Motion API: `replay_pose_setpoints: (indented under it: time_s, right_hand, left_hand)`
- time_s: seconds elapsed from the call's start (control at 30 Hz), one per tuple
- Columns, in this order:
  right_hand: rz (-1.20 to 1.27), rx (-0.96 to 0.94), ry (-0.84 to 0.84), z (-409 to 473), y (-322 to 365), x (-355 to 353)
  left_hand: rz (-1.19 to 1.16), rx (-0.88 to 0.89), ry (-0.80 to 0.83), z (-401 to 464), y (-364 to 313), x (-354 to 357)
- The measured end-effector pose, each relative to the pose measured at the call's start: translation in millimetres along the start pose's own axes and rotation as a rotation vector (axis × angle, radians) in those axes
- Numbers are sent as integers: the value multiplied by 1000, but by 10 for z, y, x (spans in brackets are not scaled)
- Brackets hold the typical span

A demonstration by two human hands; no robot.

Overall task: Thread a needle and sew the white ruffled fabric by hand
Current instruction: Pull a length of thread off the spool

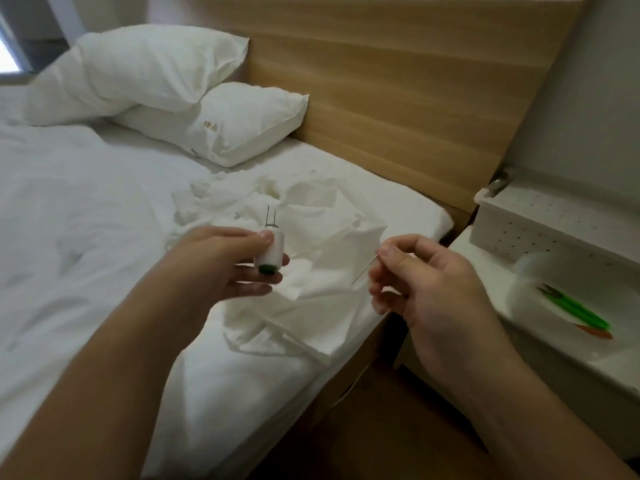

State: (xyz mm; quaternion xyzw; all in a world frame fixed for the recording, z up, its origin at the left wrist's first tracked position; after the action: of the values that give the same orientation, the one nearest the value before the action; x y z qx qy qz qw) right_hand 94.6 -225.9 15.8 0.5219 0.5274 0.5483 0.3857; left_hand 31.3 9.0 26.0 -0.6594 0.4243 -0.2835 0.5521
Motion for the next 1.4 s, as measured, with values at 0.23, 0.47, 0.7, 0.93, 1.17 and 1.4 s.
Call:
replay_pose_setpoints:
  time_s: [0.23, 0.47, 0.7, 0.93, 1.17, 1.4]
  right_hand:
    - [-227, 106, 216, -111, -781, 774]
    - [-545, -65, 252, -8, -1074, 1021]
    - [-669, -96, 183, 22, -1161, 1049]
    - [-652, -26, 174, 33, -1132, 1053]
    - [-623, 24, 240, 59, -1075, 989]
    - [-637, -17, 264, 66, -782, 752]
  left_hand:
    - [-61, 45, -77, 54, 64, -222]
    - [-59, 80, -25, 79, 71, -201]
    - [-43, 102, 9, 100, 97, -178]
    - [-28, 102, 21, 65, 111, -130]
    - [-15, 91, 12, 53, 121, -106]
    - [-54, 100, 31, 49, 143, -76]
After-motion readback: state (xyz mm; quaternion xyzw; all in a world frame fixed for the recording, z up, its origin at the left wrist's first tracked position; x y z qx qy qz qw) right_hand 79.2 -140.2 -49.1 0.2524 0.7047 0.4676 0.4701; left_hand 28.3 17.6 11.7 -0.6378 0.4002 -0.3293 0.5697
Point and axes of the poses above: each hand's wrist, its own z-axis towards the middle knuckle, its own x-axis out of the palm, y = z × x, the point moved 6 cm from there along z, towards the middle knuckle, and after that the axes turned 6 degrees about -y, right-handed, at the moved point
